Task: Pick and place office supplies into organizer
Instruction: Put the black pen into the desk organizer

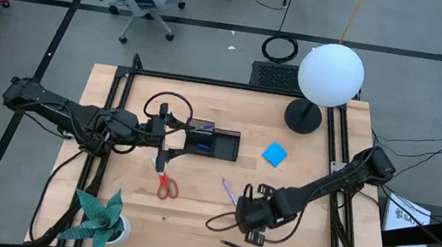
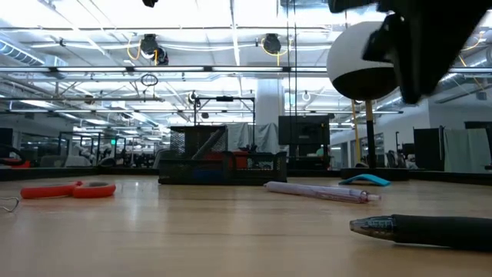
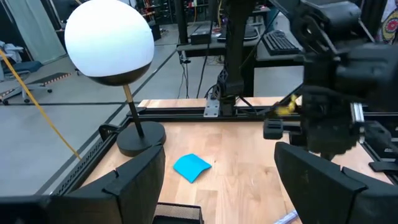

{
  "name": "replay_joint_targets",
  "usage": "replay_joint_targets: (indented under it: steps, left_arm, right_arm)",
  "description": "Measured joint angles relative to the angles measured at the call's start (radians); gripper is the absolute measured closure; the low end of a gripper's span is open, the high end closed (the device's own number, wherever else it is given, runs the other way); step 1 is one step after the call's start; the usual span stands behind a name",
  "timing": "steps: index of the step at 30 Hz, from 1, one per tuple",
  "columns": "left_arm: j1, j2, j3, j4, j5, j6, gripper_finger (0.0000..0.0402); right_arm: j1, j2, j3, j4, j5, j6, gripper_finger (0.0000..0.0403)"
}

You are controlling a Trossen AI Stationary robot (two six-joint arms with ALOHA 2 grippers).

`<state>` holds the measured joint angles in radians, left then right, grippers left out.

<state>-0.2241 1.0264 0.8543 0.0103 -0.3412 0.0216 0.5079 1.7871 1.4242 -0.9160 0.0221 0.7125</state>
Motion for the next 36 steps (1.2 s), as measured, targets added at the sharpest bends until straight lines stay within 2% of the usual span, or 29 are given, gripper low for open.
replay_joint_targets:
  steps: [6, 16, 27, 33, 36]
  left_arm:
    - [0.0, 0.0, 0.0, 0.0, 0.0, 0.0, 0.0092]
    - [0.0, 0.0, 0.0, 0.0, 0.0, 0.0, 0.0092]
    - [0.0, 0.0, 0.0, 0.0, 0.0, 0.0, 0.0092]
    - [0.0, 0.0, 0.0, 0.0, 0.0, 0.0, 0.0092]
    - [0.0, 0.0, 0.0, 0.0, 0.0, 0.0, 0.0092]
  right_arm:
    - [0.047, 0.099, 0.078, -0.05, -0.051, 0.095, 0.0314]
    - [0.092, 0.197, 0.24, -0.067, -0.05, 0.162, 0.0314]
    - [0.139, 0.243, 0.262, -0.012, -0.029, 0.213, 0.0314]
    - [0.145, 0.344, 0.273, -0.02, -0.125, 0.209, 0.0314]
    - [0.142, 0.365, 0.294, -0.037, -0.129, 0.183, 0.0314]
